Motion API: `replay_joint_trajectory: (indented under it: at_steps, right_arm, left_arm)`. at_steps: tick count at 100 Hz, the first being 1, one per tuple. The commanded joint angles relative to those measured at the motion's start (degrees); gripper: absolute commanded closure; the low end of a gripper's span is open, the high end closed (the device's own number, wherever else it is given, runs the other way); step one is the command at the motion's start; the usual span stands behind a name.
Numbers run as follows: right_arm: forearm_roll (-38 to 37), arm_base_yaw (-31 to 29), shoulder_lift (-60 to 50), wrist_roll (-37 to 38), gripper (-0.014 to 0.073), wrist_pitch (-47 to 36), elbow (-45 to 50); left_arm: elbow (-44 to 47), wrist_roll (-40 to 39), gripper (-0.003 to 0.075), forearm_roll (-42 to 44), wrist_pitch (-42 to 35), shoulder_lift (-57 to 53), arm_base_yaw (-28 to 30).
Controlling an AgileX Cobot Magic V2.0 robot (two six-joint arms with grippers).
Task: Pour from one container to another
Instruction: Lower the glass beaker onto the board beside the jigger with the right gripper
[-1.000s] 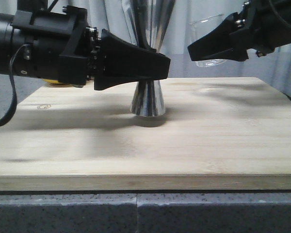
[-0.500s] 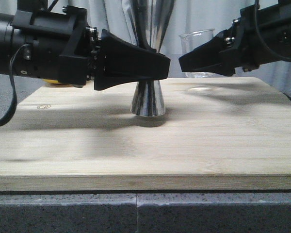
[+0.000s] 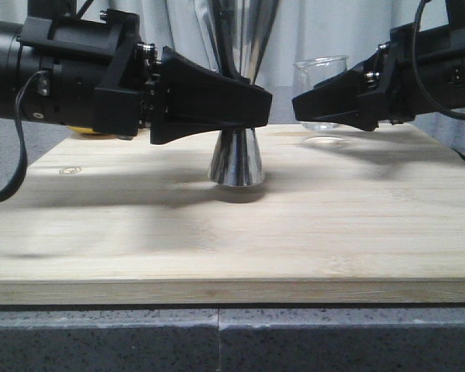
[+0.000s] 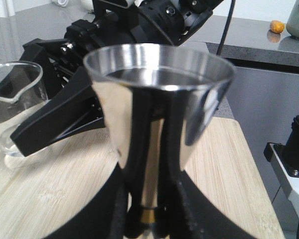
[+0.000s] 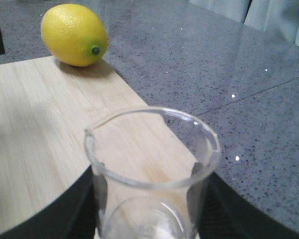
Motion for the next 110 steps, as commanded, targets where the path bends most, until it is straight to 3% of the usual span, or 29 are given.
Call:
replay_joint_trajectory:
  at_steps: [1, 110]
  right_arm:
    - [2.75, -0.81, -1.12, -0.91, 0.0407, -5.35, -1.41]
    - [3.78, -1.18, 6.58, -5.99, 0.0407, -14.19, -1.41]
  left_arm:
    - [-1.31, -0.56, 0.0738, -2.76, -11.96, -2.78, -0.32]
    - [-1.31, -0.56, 0.0739, -3.39, -11.96, -2.78, -0.32]
